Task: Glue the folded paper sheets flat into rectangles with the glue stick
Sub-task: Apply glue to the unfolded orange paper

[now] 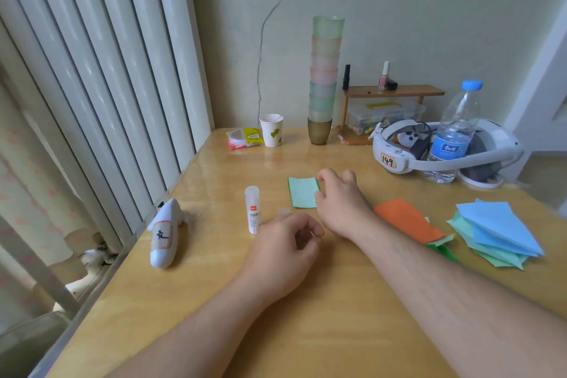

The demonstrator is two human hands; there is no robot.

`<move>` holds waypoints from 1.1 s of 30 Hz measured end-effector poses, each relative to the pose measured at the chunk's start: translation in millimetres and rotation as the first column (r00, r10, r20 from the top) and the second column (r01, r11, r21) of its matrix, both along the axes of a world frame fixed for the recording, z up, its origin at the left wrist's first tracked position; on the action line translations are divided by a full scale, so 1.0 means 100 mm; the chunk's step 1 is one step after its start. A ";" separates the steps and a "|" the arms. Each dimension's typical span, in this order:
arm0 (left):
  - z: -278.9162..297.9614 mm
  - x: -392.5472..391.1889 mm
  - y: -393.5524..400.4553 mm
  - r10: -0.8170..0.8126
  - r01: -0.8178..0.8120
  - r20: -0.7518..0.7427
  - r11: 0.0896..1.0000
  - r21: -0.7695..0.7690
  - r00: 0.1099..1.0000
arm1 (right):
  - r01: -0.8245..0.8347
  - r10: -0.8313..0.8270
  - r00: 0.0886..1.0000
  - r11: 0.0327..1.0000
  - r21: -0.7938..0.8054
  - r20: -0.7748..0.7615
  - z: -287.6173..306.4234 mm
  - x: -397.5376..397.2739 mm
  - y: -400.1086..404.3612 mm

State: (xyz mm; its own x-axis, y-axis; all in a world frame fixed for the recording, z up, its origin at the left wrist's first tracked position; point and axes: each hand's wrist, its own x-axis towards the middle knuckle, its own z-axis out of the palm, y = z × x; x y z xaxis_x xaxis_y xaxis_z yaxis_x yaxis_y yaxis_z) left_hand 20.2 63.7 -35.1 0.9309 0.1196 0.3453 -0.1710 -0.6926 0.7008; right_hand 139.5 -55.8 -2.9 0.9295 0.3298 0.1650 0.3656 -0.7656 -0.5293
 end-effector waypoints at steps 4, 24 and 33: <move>0.00 -0.01 0.00 -0.048 0.048 -0.017 0.999 0.017 0.999 | -0.063 0.061 0.989 0.998 0.014 0.132 0.32 -0.23 -0.53; 0.05 -0.09 -0.07 -0.107 0.111 -0.044 0.989 0.102 0.993 | 0.206 -0.204 0.976 0.978 0.020 -0.073 0.01 -0.11 -1.50; 0.07 -0.06 -0.08 -0.110 0.115 -0.044 0.986 0.125 0.993 | 0.178 -0.221 0.975 0.844 0.505 0.027 0.16 -0.10 -1.71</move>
State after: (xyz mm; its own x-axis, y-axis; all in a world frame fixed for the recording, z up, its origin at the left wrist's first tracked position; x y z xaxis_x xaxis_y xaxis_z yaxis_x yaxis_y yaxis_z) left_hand 14.0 55.6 -28.0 0.9483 -0.0289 0.3161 -0.2283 -0.7542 0.6157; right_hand 129.3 -226.9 13.3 0.9427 -0.0077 0.3337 0.2913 -0.4690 -0.8338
